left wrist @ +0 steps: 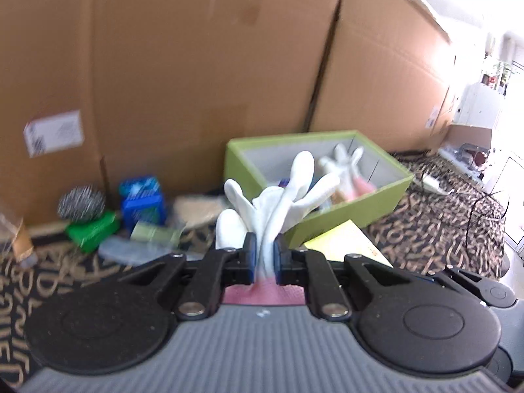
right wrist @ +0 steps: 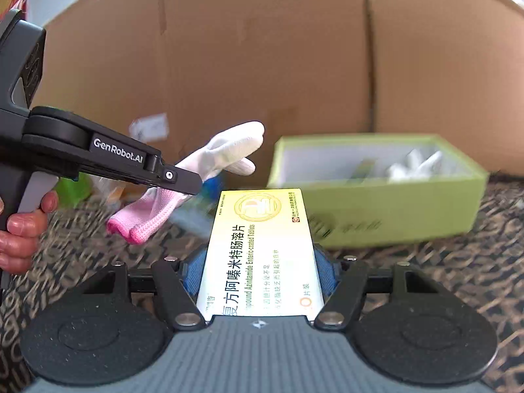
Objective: Organize objects
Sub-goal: 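Lower the glove and yellow box into the shoebox and open both tools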
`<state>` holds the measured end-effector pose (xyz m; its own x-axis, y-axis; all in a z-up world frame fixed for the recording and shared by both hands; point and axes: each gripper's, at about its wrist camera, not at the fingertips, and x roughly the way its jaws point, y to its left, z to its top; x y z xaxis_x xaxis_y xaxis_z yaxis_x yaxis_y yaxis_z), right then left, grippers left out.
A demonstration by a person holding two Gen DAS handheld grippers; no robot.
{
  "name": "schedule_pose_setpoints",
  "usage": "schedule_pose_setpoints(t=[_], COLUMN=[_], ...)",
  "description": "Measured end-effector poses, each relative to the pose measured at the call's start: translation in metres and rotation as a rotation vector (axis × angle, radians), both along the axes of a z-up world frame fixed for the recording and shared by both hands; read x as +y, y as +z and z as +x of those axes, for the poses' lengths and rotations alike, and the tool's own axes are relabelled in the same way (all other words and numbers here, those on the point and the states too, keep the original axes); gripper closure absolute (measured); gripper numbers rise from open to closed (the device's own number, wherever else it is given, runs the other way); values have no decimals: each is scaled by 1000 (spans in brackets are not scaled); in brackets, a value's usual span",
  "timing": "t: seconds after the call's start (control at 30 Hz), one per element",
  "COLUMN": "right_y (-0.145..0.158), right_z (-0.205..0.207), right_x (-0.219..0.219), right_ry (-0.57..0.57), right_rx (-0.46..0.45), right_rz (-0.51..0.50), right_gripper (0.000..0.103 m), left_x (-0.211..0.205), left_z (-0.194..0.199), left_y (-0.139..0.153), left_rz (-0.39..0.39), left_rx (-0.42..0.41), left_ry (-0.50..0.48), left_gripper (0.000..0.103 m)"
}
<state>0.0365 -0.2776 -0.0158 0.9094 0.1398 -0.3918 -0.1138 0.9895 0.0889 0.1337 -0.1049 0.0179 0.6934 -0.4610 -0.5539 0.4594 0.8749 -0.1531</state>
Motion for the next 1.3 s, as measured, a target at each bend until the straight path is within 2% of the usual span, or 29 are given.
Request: schedule_pose_setpoints(t=[0.17,0.3,0.53,0.8,0.87,0.9,0.93,1.0,1.1,1.3], right_y=[27,40,32,1,-8,-13,-16,-19,-20,-14], right_z=[13,42,104,155,164,167,168,165,160,152], right_x=[-36,-65,-106,-121,-120,-118,-117,-114,-115,-120], right_ry=[-106,-201,-330,-330,-307,-284,-267,-268,-272,-300], right_rx=[-82,-120,-145,-60,-9,15,19,1,-8,-22], right_rz=[-30,-35,-42,-18,-35,-51,-69,-113,-119,-101], right_gripper=[33,33,33,33,33,32,32,23,23,23], left_x=[-46,-79,-113,-118,-117,-116,-114,-110,-105,-94], left_z=[23,49,105,139,140,139,137,130,127,113], left_y=[30,36,12,-28,-34,-37,-39,-41,-41,-38], left_rz=[-28,-43,-21,10,5,0,0,-9,-35,-57], left_rx=[-48,-58,-18,36,17,-4,-25,-79,-92,-83], left_ry=[-37,-37,-22,-1,-5,-6,11,76,76,89], left_gripper=[93,92,92,92,81,58,26,5,0,0])
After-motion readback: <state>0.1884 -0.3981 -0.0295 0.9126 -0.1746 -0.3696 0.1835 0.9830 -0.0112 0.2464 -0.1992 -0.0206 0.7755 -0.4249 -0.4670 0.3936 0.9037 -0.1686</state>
